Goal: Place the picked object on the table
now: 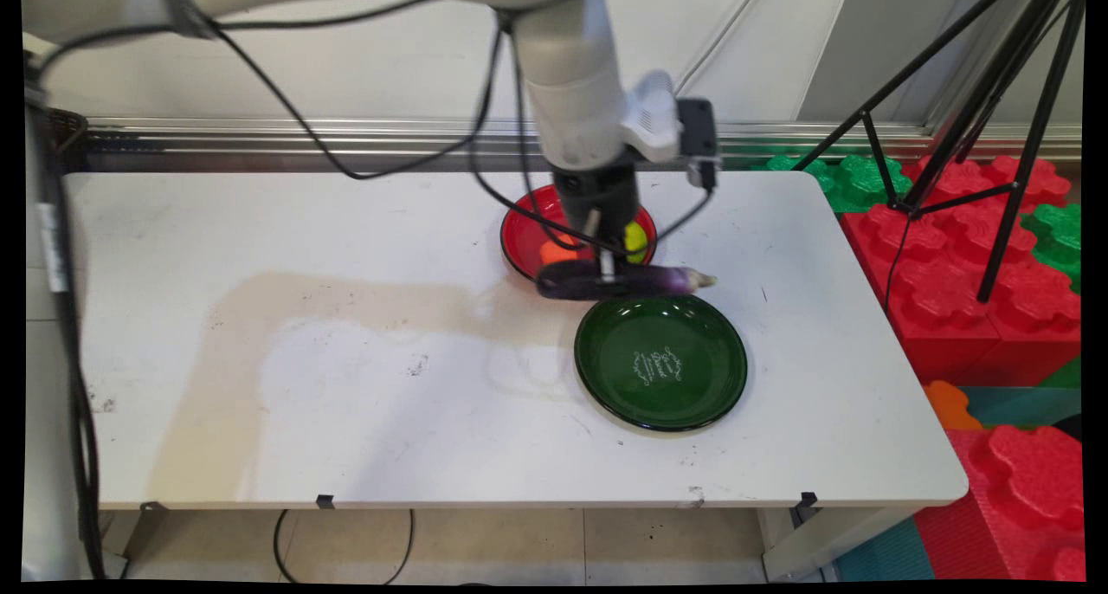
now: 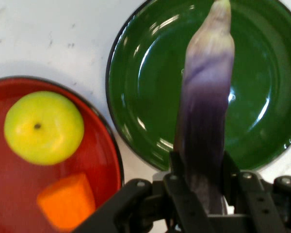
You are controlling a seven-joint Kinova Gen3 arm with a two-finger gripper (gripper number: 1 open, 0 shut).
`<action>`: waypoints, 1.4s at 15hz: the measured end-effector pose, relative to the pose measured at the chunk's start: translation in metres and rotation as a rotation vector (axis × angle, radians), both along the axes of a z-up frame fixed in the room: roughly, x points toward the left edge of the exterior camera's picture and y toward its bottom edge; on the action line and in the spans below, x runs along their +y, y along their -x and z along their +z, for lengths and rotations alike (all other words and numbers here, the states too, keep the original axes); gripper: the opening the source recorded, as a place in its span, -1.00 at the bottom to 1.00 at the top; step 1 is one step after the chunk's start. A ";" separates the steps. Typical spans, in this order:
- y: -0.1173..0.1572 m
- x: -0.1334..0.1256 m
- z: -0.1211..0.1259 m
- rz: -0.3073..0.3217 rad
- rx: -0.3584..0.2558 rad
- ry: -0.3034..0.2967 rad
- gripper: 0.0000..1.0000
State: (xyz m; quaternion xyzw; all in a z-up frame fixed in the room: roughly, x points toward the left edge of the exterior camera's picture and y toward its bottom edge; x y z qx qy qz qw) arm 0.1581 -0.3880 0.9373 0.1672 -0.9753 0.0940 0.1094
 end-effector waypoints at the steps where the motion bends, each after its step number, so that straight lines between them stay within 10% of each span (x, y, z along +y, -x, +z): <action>1: -0.010 0.009 0.009 0.001 -0.006 0.007 -1.00; 10: -0.103 0.087 0.037 -0.028 -0.115 -0.005 -1.00; 21: -0.165 0.067 0.003 -0.112 -0.242 -0.022 -1.00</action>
